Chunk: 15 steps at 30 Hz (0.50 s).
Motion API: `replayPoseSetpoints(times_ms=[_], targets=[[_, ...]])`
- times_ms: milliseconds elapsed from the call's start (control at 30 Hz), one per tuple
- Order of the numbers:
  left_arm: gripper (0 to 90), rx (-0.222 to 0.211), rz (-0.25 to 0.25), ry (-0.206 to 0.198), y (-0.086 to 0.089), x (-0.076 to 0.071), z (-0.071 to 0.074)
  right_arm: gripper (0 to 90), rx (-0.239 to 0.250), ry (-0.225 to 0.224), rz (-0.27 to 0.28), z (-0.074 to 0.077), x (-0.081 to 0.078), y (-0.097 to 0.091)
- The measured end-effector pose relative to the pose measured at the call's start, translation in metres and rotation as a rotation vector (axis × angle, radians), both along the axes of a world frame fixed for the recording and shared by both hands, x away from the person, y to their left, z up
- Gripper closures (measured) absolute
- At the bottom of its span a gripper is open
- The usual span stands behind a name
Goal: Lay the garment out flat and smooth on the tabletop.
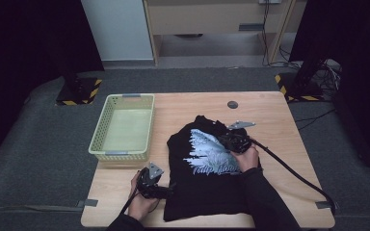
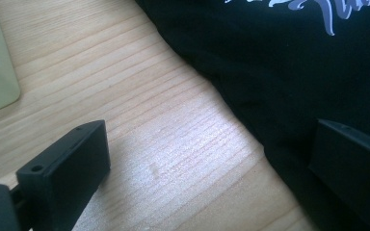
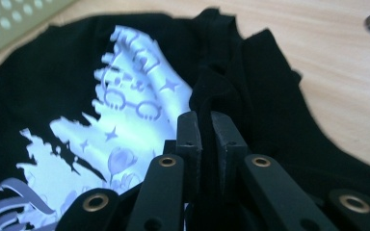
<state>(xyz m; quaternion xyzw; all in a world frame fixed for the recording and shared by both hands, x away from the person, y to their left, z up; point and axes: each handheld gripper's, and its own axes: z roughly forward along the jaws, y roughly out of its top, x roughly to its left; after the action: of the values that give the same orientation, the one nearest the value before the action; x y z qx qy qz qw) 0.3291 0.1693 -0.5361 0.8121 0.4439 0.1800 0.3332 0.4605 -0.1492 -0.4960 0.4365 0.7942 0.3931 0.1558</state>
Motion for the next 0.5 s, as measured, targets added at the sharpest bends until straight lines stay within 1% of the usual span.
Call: replayPoseSetpoints(times_ms=[67,167,300,333,367,400,433,467,500], targets=[[0.2,0.001,-0.002,0.000,0.000,0.000,0.000,83.0,-0.013,0.003,0.018,-0.008,-0.003,0.006],[0.2,0.001,-0.004,0.000,0.000,0.000,0.000,82.1,-0.025,0.002,0.045,-0.017,-0.007,0.011],[0.2,0.001,-0.004,0.000,0.000,0.000,0.000,79.7,-0.053,-0.007,0.064,-0.027,-0.011,0.016],[0.2,0.002,-0.005,0.001,0.000,0.000,0.000,78.5,-0.060,-0.016,0.069,-0.028,-0.012,0.017],[0.2,0.001,-0.004,0.001,0.000,0.000,0.000,76.2,-0.059,-0.018,0.071,-0.028,-0.012,0.018],[0.2,0.001,-0.004,0.001,0.000,0.000,0.000,71.2,-0.043,-0.006,0.078,-0.026,-0.013,0.017],[0.2,0.001,-0.004,0.001,0.000,0.000,0.000,71.2,-0.043,-0.006,0.078,-0.026,-0.013,0.017],[0.2,0.001,-0.004,0.000,0.000,0.000,0.000,66.1,-0.031,-0.010,0.081,-0.021,-0.014,0.016],[0.2,0.001,-0.004,0.001,0.000,0.000,0.000,66.1,-0.031,-0.010,0.081,-0.021,-0.014,0.016]])
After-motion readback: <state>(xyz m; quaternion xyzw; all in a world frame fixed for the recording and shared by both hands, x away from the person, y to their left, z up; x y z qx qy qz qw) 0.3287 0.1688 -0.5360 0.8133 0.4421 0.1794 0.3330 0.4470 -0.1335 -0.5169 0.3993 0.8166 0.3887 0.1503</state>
